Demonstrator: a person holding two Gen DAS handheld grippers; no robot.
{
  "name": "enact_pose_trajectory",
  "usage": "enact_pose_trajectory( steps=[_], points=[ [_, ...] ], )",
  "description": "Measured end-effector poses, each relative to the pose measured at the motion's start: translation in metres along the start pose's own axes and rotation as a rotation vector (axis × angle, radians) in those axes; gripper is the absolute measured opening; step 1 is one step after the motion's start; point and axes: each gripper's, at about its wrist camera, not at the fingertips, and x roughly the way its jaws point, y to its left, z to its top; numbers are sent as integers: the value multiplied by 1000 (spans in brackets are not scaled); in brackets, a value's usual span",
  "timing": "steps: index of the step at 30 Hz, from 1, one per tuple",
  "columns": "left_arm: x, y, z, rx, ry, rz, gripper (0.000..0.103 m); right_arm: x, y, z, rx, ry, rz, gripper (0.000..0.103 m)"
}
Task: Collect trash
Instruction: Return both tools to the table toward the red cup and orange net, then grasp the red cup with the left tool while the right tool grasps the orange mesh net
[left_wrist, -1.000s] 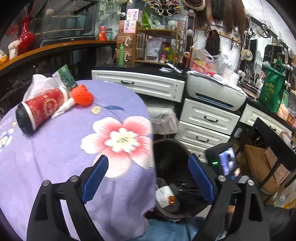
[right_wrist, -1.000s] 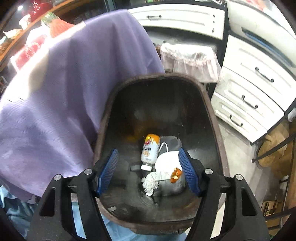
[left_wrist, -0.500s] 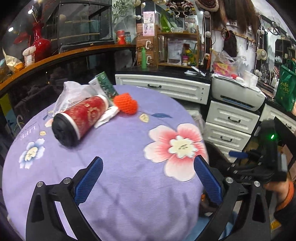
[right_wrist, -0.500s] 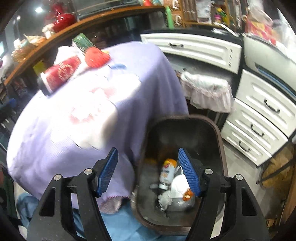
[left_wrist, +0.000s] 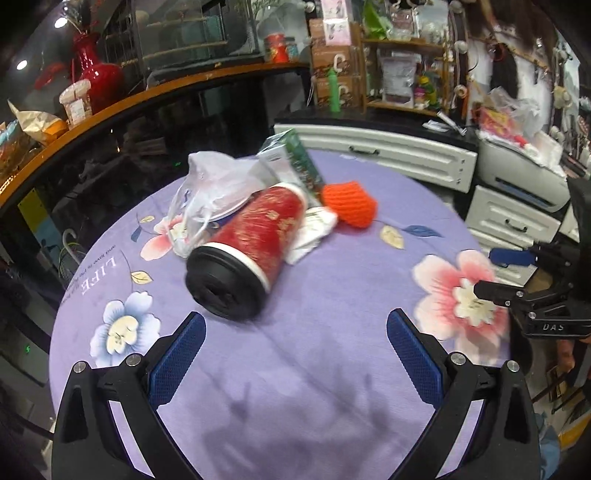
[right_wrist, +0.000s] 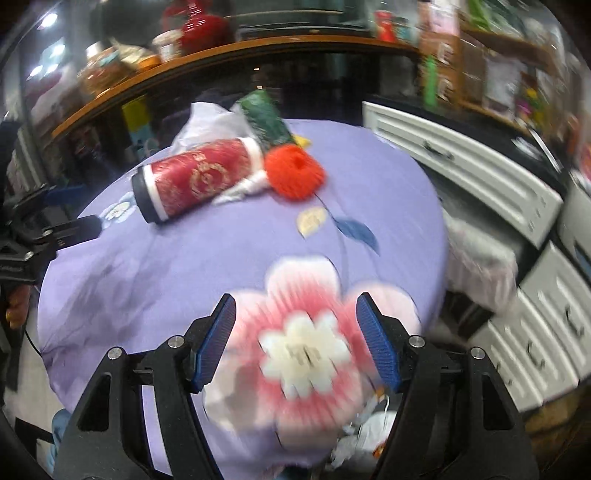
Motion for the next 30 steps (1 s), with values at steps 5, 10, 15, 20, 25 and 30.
enact_pose_trajectory(
  steps=[5, 10, 15, 20, 25, 30],
  points=[
    [28, 13, 22, 95, 68, 41, 97, 34, 15, 36, -82, 13, 12, 68],
    [57, 23, 48, 152, 150, 31, 97, 66, 22, 75, -147, 9, -16, 66],
    [83, 31, 65, 141, 216, -6, 97, 98, 21, 105, -188, 9, -44, 64],
    [106, 32, 75, 149, 271, -10, 97, 131, 17, 118, -199, 49, -66, 60],
    [127, 27, 83, 182, 328, 4, 97, 146, 11, 119, -183, 79, -64, 22],
    [143, 20, 92, 231, 366, 22, 97, 126, 4, 113, -155, 54, -21, 15]
  ],
)
